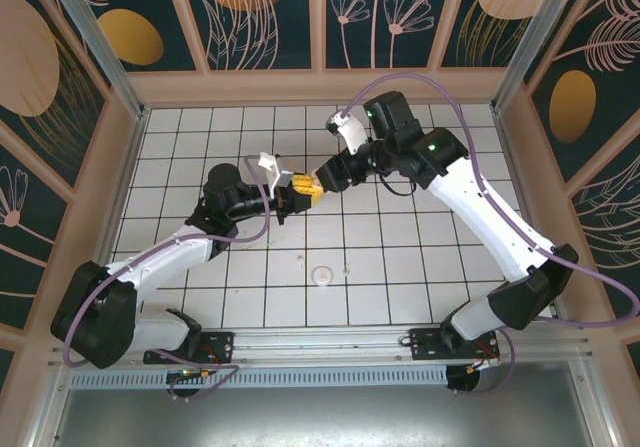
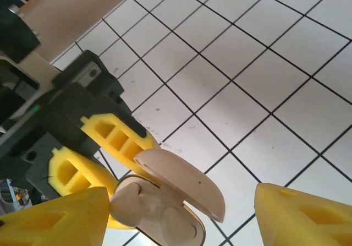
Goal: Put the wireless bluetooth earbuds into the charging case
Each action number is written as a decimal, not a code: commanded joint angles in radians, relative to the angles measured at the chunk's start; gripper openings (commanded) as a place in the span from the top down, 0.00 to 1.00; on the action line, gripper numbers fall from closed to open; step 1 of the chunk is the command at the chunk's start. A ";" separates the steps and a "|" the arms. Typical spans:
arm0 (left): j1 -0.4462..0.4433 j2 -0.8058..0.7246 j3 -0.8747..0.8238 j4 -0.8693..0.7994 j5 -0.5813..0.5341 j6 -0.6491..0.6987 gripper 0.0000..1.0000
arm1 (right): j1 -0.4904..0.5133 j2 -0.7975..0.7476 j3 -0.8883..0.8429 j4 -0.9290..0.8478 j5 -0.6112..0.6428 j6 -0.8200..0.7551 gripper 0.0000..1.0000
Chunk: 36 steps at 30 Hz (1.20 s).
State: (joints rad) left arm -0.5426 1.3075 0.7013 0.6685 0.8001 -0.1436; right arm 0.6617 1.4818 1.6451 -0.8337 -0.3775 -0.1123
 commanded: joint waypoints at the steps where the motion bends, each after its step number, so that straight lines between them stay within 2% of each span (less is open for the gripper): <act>1: -0.005 0.001 0.032 0.031 0.005 0.001 0.86 | -0.006 -0.024 -0.018 0.034 0.060 0.026 0.29; 8: -0.005 -0.009 0.028 0.033 0.002 -0.001 0.85 | -0.008 -0.020 -0.048 0.019 0.068 0.016 0.29; 12: -0.005 -0.011 0.024 0.037 -0.001 -0.002 0.85 | -0.009 -0.025 -0.052 0.026 0.031 0.022 0.29; 14: -0.005 -0.010 0.023 0.040 0.002 -0.004 0.85 | -0.021 -0.045 -0.052 0.054 -0.011 0.028 0.29; 19: -0.005 -0.009 0.023 0.051 0.030 -0.006 0.85 | -0.099 -0.081 -0.070 0.126 -0.239 0.069 0.27; 22: -0.003 -0.008 0.021 0.075 0.052 -0.017 0.85 | -0.108 -0.073 -0.084 0.141 -0.314 0.087 0.26; 32: -0.005 -0.014 0.024 0.103 0.059 -0.033 0.85 | -0.109 -0.036 -0.126 0.170 -0.410 0.117 0.27; 36: -0.004 -0.022 0.023 0.100 0.053 -0.033 0.85 | -0.146 -0.041 -0.142 0.187 -0.464 0.128 0.27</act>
State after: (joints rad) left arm -0.5426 1.3113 0.7013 0.7155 0.8310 -0.1627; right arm 0.5308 1.4448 1.5150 -0.6907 -0.7731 -0.0067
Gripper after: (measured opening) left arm 0.165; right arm 0.729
